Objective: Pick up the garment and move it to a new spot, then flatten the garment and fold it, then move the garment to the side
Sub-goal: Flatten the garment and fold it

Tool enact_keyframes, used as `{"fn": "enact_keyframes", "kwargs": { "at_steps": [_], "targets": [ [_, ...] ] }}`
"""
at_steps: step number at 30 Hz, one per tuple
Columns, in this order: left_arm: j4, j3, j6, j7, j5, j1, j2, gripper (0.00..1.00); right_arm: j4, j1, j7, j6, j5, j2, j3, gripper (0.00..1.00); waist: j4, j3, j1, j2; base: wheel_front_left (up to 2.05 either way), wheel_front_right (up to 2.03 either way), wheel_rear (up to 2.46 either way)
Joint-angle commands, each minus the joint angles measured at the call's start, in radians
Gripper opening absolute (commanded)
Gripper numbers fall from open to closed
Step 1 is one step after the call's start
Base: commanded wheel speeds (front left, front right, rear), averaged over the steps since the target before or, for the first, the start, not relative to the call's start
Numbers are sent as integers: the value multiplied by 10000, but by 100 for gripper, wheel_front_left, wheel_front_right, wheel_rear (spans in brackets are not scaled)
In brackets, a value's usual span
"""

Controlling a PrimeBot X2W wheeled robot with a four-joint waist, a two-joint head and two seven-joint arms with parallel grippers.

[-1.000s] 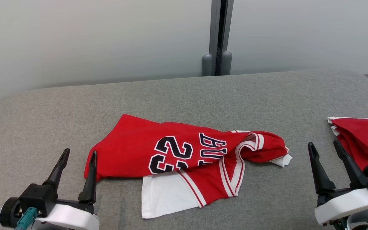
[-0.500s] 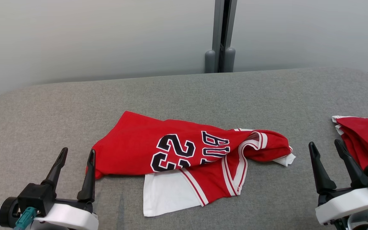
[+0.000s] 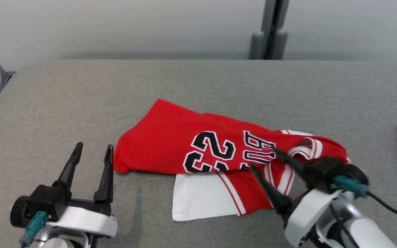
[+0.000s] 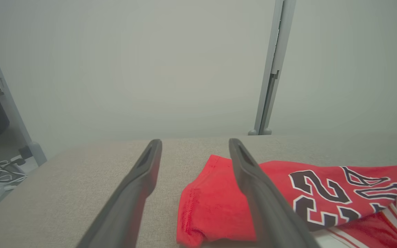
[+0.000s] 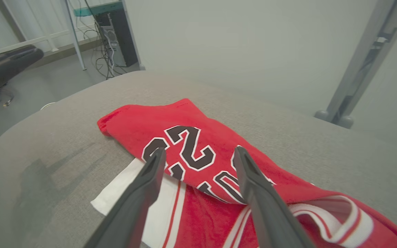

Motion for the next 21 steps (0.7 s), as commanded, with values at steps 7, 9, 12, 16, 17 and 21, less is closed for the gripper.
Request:
{"fn": "enact_keyframes", "kwargs": {
  "at_steps": [7, 9, 12, 16, 17, 21],
  "targets": [
    [551, -162, -266, -320, -76, -724, -319, 100, 165, -1245, 1434, 1, 1005, -979, 2868, 100, 1156, 989, 0, 0, 0, 0, 0],
    [720, -206, -326, -385, -72, -871, -441, 100, 391, -1566, 1632, 1, 1274, -1076, 3442, 100, 1309, 1138, 0, 0, 0, 0, 0],
    [862, -244, -406, -441, -56, -1024, -532, 100, 838, -1912, 1747, 1, 1410, -1164, 3935, 100, 1441, 1304, 0, 0, 0, 0, 0],
    [1101, -266, -545, -517, 14, -1316, -735, 100, 1880, -2651, 1686, 1, 1693, -1052, 4687, 100, 1613, 1635, 0, 0, 0, 0, 0],
    [1155, -265, -573, -529, 28, -1385, -781, 100, 2154, -2828, 1628, 1, 1732, -1015, 4855, 100, 1639, 1728, 0, 0, 0, 0, 0],
    [1369, -209, -723, -558, 101, -1657, -924, 100, 3332, -3448, 1394, -2, 1808, -850, 5350, 100, 1702, 1999, 0, 0, 0, 0, 0]
  ]
}}
